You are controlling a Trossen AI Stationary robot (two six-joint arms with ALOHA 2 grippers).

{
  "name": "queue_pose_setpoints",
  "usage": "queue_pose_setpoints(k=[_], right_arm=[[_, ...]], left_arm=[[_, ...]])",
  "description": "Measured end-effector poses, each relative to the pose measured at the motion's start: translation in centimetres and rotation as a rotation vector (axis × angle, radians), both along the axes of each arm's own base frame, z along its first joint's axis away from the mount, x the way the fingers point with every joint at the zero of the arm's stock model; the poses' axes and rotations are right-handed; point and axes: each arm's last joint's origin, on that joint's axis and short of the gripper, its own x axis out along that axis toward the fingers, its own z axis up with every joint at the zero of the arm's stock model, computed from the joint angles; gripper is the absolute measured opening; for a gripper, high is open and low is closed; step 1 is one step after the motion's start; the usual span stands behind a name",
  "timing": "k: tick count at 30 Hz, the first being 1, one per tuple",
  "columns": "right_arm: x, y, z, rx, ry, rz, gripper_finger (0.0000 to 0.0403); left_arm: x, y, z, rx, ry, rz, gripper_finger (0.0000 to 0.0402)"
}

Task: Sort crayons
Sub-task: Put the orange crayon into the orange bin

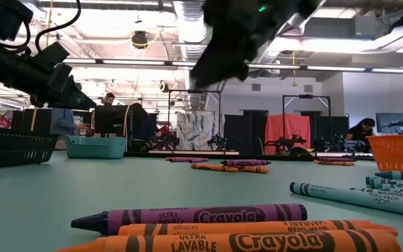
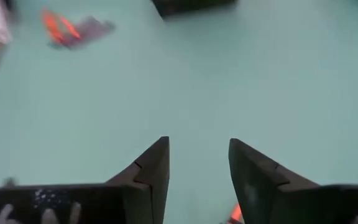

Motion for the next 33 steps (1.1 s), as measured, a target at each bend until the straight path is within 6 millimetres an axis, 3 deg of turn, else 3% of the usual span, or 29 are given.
queue_pose_setpoints(k=[8,16,25,33], right_arm=[[4.3,-1.0,-3.8,-0.015,0.286,-0.103,0.0146],[6.2,-3.5,-5.7,-0.074,0.444,-0.213,0.0146],[5.7,-4.6,-6.3,-0.046,0.54,-0.281,0.0146],[5.6,-2.5,-6.3,-0.015,0.544,-0.248,0.0146]], left_arm=[[0.0,0.0,0.0,0.0,0.001,0.0,0.0176],[0.0,0.0,0.0,0.0,0.001,0.0,0.0176],[0.0,0.0,0.0,0.0,0.001,0.0,0.0176],[0.0,0.0,0.0,0.0,0.001,0.0,0.0176]])
